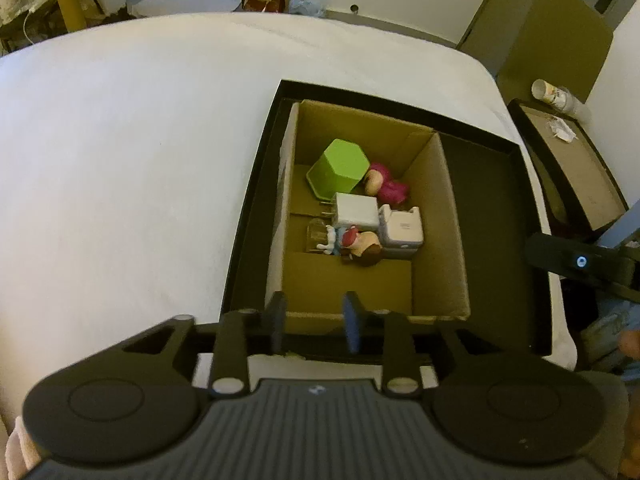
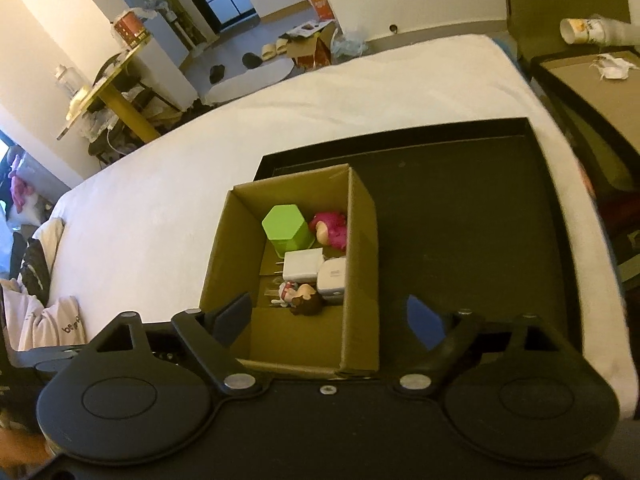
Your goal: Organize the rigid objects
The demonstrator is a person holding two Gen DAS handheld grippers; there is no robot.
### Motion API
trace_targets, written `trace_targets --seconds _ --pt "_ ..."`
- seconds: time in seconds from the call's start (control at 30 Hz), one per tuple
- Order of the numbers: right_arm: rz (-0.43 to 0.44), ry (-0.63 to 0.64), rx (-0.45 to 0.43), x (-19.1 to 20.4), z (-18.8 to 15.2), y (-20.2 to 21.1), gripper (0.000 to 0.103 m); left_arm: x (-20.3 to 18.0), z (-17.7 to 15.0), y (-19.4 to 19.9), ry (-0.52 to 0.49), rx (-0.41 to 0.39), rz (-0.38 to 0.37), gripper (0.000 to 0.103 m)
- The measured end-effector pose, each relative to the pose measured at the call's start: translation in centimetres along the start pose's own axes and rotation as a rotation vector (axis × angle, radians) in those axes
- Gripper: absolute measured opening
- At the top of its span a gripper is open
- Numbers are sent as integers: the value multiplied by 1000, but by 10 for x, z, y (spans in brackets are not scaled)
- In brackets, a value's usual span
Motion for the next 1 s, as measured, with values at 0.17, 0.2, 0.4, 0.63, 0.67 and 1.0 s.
trace_targets --seconds 0.17,0.2,0.4,0.63,0.67,1.0 --pt "-6 -1 -36 -8 -2 23 100 -11 -2 24 -8 -37 -18 51" --pt "-8 -1 -45 -10 -3 28 101 -13 -2 29 -14 -49 -18 53" --pt "-34 6 -89 -16 -9 57 103 -26 -10 56 -29 -96 -41 66" --pt "-51 18 -129 -17 -19 85 103 -35 -22 82 -32 -157 -59 87" --pt "-56 22 -138 -16 -19 89 103 -36 -23 85 -36 -165 -65 90" --pt "-59 55 -196 -4 -46 121 103 -38 -42 119 -71 -242 -58 100"
Point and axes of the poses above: each gripper's, at about its wrist camera, not at the fingertips, and y roughly against the way its jaws point, x to its left, z to its top, the point moved 10 cm from there along -y, roughly the way its jaws point, and after that the axes turned 4 degrees about x, right-handed, at the moved point
